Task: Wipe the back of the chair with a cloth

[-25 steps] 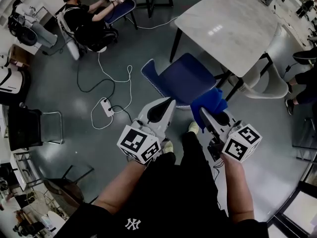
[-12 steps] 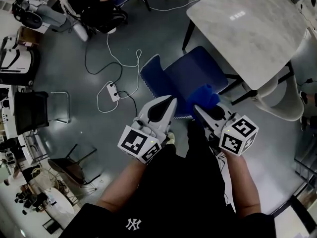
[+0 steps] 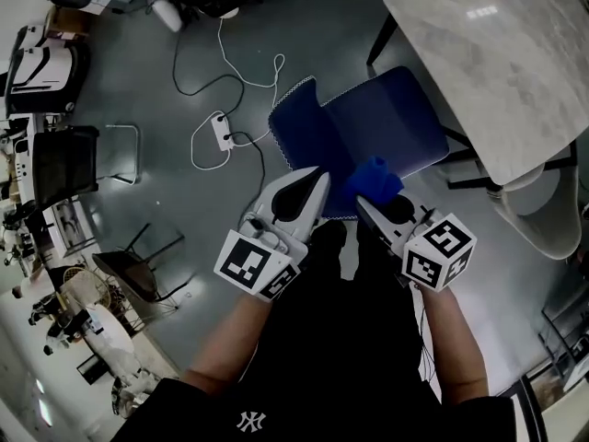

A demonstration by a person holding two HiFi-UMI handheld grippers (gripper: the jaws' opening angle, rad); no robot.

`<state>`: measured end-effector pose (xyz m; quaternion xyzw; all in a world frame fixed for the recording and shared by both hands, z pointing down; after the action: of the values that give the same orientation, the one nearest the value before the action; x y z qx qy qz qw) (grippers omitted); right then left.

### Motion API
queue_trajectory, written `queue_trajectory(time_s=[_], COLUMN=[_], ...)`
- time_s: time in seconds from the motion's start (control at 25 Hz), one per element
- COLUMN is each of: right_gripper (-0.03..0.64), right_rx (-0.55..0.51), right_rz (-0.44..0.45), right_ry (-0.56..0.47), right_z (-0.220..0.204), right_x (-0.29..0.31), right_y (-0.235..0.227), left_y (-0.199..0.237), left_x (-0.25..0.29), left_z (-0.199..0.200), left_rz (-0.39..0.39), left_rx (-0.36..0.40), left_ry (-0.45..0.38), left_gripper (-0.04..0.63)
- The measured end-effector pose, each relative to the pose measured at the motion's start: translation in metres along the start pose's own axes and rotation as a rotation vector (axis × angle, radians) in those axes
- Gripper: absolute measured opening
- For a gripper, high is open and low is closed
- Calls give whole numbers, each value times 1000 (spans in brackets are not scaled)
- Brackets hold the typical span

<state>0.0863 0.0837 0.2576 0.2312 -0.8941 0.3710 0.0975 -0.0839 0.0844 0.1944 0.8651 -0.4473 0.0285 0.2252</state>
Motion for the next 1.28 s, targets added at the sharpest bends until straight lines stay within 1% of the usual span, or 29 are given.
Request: queue_trajectory(time_s=[0.2,0.4,0.56,0.76,0.92,1.28], right_gripper=[87,87,87,87,87,87], right_rx=[-12,-40,-85,-71,-49,-2], right_rz=[-17,-14,-7,-30,-55,-37], right_ry=[64,93,145,149,173,213], right_z=[-29,-58,-82,-98,-108,-132], right_x=[42,83,109,118,119,125], right_y=[-18,-23,-25,-34,-55,-98], left_y=[35,67,83,91,89,81], left_x=[11,20,31,37,46,69], left_z=[-22,-37,-51,-61,-66,-82], left_rz=[-6,-18,-42,-73,-90,-96], left_rx=[-56,-79,-85,-98,-107,-129], left_ry=[9,1,10,39,49,60], left_gripper=[9,9,9,9,9,9])
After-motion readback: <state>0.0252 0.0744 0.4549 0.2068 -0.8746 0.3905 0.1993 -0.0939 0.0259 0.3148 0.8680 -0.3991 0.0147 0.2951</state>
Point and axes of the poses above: the fingertips, and each gripper's own axes: x forward along the fingers, y to its left, z out of its top, the point moved 8 cm from there along -x, backward along the fingers, and after that the axes turned 3 degrees about -x, right-handed, at the moved point
